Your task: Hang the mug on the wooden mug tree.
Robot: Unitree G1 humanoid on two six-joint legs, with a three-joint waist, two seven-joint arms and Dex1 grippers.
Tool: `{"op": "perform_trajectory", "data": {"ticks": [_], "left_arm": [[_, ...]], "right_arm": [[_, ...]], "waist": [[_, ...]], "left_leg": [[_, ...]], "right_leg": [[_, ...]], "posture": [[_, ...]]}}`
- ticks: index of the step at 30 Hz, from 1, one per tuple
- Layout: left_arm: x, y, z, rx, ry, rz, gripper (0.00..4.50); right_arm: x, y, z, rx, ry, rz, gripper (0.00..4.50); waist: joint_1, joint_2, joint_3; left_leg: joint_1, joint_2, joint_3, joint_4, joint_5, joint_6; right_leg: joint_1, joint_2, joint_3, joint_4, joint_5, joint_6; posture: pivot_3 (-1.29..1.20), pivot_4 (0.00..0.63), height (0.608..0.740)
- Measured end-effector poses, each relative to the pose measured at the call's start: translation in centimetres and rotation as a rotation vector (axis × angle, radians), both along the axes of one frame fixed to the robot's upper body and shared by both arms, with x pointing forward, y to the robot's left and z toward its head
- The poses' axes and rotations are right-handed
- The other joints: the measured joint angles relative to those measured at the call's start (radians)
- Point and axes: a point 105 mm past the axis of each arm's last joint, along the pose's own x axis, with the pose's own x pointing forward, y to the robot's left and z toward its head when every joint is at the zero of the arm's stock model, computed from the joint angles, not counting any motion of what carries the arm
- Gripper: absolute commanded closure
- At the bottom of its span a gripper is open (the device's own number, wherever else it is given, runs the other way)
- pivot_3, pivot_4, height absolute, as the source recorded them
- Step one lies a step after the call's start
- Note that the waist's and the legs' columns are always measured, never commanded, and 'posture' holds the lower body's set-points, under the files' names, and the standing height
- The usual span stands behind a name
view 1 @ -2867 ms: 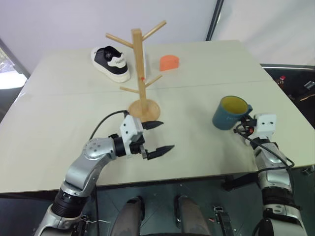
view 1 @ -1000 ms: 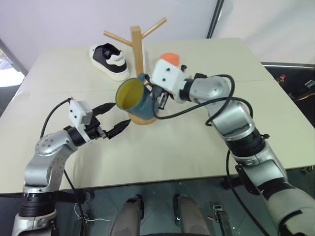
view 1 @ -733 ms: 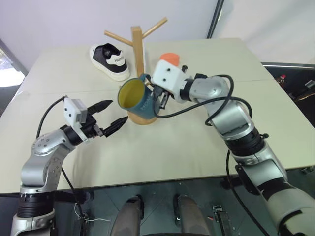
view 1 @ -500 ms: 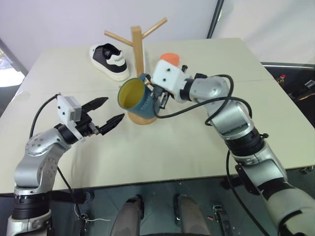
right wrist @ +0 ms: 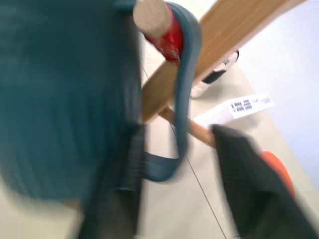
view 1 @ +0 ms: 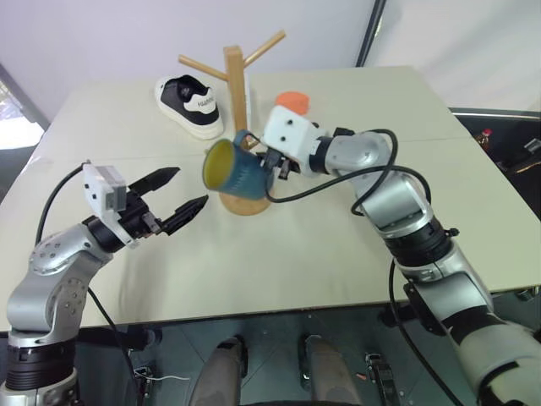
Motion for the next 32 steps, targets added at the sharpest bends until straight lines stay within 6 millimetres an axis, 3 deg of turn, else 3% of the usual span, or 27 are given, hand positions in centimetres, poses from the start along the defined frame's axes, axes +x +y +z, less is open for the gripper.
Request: {"op": "perform_trajectory", "data": {"ticks": [1, 8, 13, 17, 19, 23, 32], "left_arm": [[0.0, 0.0, 0.0, -0.001, -0.001, 0.0, 0.0], [0.1, 0.0, 0.2, -0.006, -0.005, 0.001, 0.0], [0.1, -0.1, 0.4, -0.008, -0.01, -0.001, 0.0], [0.2, 0.0, 0.4, -0.015, -0.008, 0.012, 0.0], [0.6, 0.4, 0.0, -0.027, 0.013, 0.052, 0.0], [2.3, 3.2, -2.6, -0.076, 0.1, 0.254, 0.0], [3.0, 7.0, -8.4, -0.106, 0.21, 0.539, 0.0]], "right_arm": [[0.1, 0.0, 0.0, 0.0, -0.003, -0.003, 0.35], [0.2, -0.6, 0.5, -0.007, -0.038, -0.009, 0.35], [-0.1, -4.4, 2.8, 0.064, -0.084, -0.044, 0.35], [-0.9, -7.6, 2.6, 0.197, -0.057, -0.046, 0.35], [-1.5, -9.7, 1.4, 0.316, -0.004, -0.056, 0.35], [-2.5, -12.9, -3.1, 0.521, 0.137, -0.121, 0.35], [-2.7, -15.9, -11.4, 0.711, 0.245, -0.315, 0.35]], "waist": [[-0.001, 0.0, 0.0], [0.0, 0.0, 0.0], [0.008, 0.0, 0.0], [0.005, -0.001, 0.0], [0.006, -0.001, 0.0], [0.002, -0.001, 0.0], [0.006, -0.001, 0.0]], "left_leg": [[0.0, 0.0, 0.0, 0.0, 0.0, 0.0], [0.0, 0.0, 0.0, 0.0, 0.0, 0.0], [-0.001, 0.0, 0.0, 0.0, 0.0, 0.0], [0.0, 0.0, 0.0, 0.0, 0.0, 0.0], [0.0, 0.0, 0.0, 0.0, 0.0, 0.0], [0.005, 0.001, 0.001, 0.0, 0.0, 0.0], [0.008, 0.002, 0.003, 0.0, 0.0, 0.0]], "right_leg": [[0.0, 0.0, 0.0, 0.0, 0.0, 0.0], [0.0, 0.0, 0.0, 0.0, 0.0, 0.0], [0.001, 0.0, 0.0, -0.002, 0.0, 0.0], [0.001, 0.0, 0.0, -0.002, 0.0, 0.0], [0.002, 0.0, 0.0, -0.002, 0.0, 0.0], [0.005, 0.0, 0.0, -0.001, 0.0, 0.001], [0.008, 0.0, 0.001, -0.002, -0.001, 0.002]], "posture": [[0.0, 0.15, 0.74], [0.0, 0.15, 0.74], [0.0, 0.15, 0.74], [0.0, 0.15, 0.74], [0.0, 0.15, 0.74], [0.0, 0.15, 0.74], [0.0, 0.15, 0.74]]}}
